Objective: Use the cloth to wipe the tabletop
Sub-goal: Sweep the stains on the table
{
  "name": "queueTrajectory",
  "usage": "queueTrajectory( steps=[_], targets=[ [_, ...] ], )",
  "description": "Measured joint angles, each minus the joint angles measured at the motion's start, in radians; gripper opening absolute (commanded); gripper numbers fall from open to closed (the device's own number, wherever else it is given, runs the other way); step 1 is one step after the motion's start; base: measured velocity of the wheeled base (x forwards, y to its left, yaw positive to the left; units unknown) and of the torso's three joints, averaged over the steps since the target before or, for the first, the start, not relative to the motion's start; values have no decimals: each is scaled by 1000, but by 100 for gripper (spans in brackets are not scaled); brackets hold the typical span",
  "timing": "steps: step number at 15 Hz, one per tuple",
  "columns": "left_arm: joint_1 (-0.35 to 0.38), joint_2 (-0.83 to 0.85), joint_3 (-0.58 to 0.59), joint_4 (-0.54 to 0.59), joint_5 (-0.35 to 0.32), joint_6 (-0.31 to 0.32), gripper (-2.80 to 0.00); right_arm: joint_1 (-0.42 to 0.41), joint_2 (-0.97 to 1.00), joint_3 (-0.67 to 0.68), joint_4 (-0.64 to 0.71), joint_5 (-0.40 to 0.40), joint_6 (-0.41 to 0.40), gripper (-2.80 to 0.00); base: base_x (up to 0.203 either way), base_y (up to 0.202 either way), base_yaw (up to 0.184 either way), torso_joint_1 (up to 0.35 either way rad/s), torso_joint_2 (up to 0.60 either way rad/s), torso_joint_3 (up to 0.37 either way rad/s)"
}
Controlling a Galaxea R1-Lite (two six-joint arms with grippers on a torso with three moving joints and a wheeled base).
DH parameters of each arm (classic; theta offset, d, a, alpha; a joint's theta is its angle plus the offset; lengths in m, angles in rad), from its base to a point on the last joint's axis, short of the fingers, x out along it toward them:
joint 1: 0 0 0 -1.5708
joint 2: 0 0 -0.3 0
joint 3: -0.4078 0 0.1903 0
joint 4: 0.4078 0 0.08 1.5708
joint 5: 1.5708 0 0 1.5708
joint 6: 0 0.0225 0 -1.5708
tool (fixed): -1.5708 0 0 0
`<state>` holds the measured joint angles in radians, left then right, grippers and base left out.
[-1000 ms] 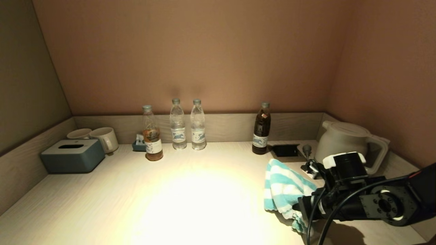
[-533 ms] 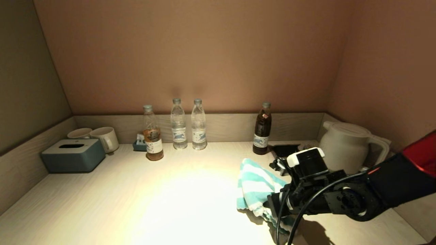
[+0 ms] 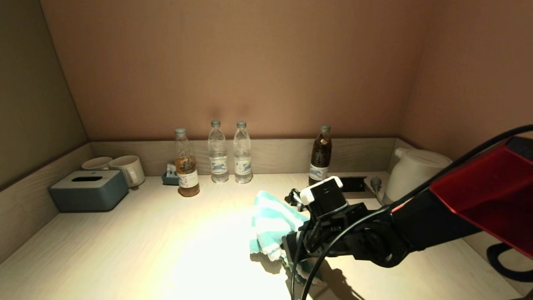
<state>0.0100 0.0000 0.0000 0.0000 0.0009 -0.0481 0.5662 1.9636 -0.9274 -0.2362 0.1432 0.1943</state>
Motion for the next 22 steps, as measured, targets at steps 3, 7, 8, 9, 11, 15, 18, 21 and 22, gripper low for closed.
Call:
queueTrajectory(
  steps=[3, 7, 8, 9, 11, 15, 18, 21, 22],
  targets=[
    [0, 0, 0, 0, 0, 0, -280, 16, 15, -17, 1, -1, 1, -280, 0, 0, 0, 0, 0, 0],
    [0, 0, 0, 0, 0, 0, -280, 98, 118, -150, 1, -33, 0, -280, 0, 0, 0, 0, 0, 0],
    [0, 0, 0, 0, 0, 0, -280, 130, 155, -189, -1, -45, -3, -280, 0, 0, 0, 0, 0, 0],
    [0, 0, 0, 0, 0, 0, -280, 156, 186, -223, -3, -57, -7, -280, 0, 0, 0, 0, 0, 0],
    [0, 0, 0, 0, 0, 0, -280, 183, 225, -268, -2, -76, -17, -280, 0, 0, 0, 0, 0, 0],
    [0, 0, 0, 0, 0, 0, -280, 222, 269, -366, 3, -119, -69, -280, 0, 0, 0, 0, 0, 0],
    [0, 0, 0, 0, 0, 0, -280, 263, 312, -431, 1, -146, -114, -280, 0, 0, 0, 0, 0, 0],
    [0, 0, 0, 0, 0, 0, -280, 273, 376, -508, -2, -182, -146, -280, 0, 0, 0, 0, 0, 0],
    [0, 0, 0, 0, 0, 0, -280, 273, 396, -529, -2, -191, -155, -280, 0, 0, 0, 0, 0, 0]
  ],
)
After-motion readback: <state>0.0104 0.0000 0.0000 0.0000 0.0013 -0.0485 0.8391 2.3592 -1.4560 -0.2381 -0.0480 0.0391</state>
